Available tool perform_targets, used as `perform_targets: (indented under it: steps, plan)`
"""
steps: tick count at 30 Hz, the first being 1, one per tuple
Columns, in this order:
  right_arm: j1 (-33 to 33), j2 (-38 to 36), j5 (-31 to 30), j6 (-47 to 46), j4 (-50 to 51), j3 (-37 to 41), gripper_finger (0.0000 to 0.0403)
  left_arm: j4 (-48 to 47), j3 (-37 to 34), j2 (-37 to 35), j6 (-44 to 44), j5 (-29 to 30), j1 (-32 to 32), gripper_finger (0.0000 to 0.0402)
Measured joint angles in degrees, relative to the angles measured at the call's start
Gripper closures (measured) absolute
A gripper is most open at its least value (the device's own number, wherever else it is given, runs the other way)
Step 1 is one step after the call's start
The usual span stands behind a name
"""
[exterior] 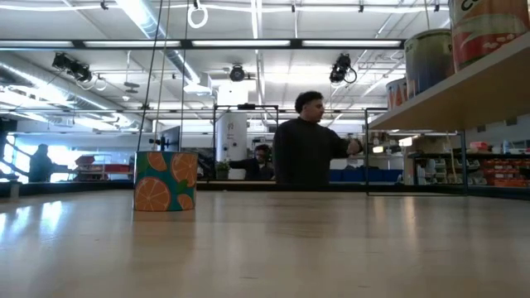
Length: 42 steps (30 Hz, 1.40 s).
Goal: Pick and place cans onto a shelf
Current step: Put the small canned oranges on the shelf
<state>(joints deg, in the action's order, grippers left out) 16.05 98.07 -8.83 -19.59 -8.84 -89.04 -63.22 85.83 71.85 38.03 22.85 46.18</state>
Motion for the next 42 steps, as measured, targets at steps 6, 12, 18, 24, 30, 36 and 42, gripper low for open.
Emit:
perform_targets:
  steps: [6, 12, 18, 24, 30, 36, 42]
  plan:
    - [0.02, 1.18, 10.91, 4.14, -0.13, 0.0, 0.0226, 0.03, 0.02, 0.02, -0.1, 0.08, -0.34, 0.0393]
    - [-0.19, 1.18, 11.9, 4.56, -0.11, 0.0, 0.0226, 0.04, 0.02, 0.02, 0.13, 2.7, -0.34, 0.0393]
    - [-0.08, 1.26, 11.94, 5.1, -0.44, 0.0, 0.0226, 0.12, 0.02, 0.04, 0.34, 6.43, -0.38, 0.0393]
    - [0.35, 1.26, 11.97, -5.48, -0.55, 0.0, 0.0228, 0.34, 0.01, 0.09, 0.37, 8.31, -1.6, 0.0393]
    - [0.31, 1.26, 11.98, -5.86, -0.77, 0.0, 0.0228, 0.42, 0.02, 0.11, 0.74, 8.51, -5.3, 0.0393]
    - [-1.64, 1.26, 19.84, -5.43, -0.54, 0.0, 0.0228, 0.58, 0.02, 0.11, 0.78, 8.49, -7.87, 0.0393]
    - [-3.42, 1.26, 25.06, -10.19, -0.33, 0.0, 0.0228, 2.14, 0.01, 0.11, 0.81, 8.42, -8.14, 0.0393]
